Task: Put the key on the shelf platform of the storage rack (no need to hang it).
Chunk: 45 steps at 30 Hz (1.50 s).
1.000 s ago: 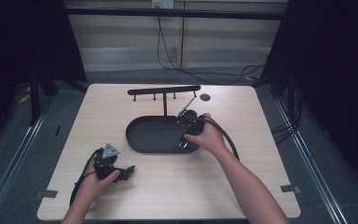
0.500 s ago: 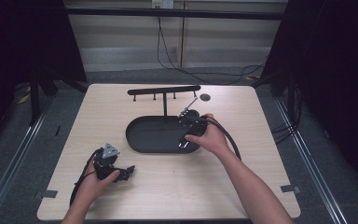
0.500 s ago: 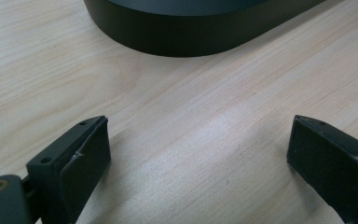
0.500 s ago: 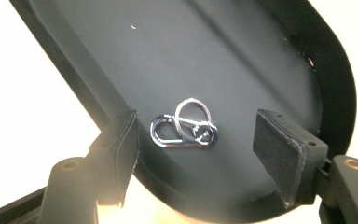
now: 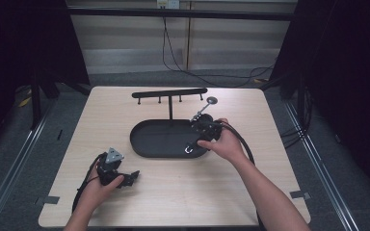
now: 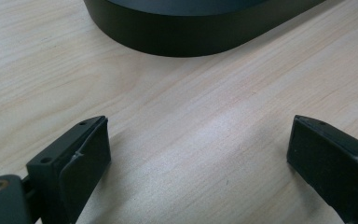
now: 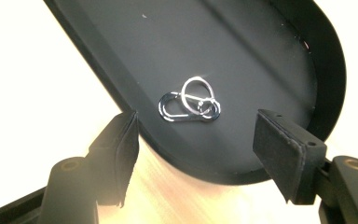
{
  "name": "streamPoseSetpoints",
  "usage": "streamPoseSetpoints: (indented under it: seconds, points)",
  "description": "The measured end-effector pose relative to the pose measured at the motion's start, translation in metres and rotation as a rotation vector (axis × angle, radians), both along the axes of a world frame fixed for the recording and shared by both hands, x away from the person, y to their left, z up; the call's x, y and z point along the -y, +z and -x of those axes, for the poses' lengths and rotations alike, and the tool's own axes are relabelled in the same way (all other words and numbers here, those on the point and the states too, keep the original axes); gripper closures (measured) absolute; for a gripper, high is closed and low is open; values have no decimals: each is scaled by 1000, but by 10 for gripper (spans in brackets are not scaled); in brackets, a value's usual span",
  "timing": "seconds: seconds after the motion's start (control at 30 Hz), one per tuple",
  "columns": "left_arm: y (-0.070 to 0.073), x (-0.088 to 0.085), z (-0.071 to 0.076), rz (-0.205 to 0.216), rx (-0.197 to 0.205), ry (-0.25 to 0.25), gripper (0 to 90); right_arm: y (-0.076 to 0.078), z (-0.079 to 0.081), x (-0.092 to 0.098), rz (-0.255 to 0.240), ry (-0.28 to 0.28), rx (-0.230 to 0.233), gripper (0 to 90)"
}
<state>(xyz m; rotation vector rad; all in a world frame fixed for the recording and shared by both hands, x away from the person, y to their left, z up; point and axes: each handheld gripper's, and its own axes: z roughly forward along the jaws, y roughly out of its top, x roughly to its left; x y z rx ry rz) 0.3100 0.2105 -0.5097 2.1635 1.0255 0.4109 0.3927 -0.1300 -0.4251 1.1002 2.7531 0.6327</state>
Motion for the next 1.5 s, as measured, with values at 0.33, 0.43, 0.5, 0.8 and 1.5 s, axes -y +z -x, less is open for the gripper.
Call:
streamPoseSetpoints:
  seconds: [0.33, 0.43, 0.5, 0.8, 1.5]
  points:
    - [0, 0, 0, 1, 0, 1, 57, 6, 13, 8, -19, 19, -8, 276]
    - [0, 0, 0, 1, 0, 1, 57, 7, 17, 11, -21, 33, -5, 260]
    - [0, 0, 0, 1, 0, 1, 57, 9, 20, 13, -26, 41, 5, 244]
    - [0, 0, 0, 1, 0, 1, 57, 9, 31, 23, -30, 43, 0, 208]
    - [0, 0, 0, 1, 0, 1, 57, 7, 55, 41, 7, 83, -27, 175]
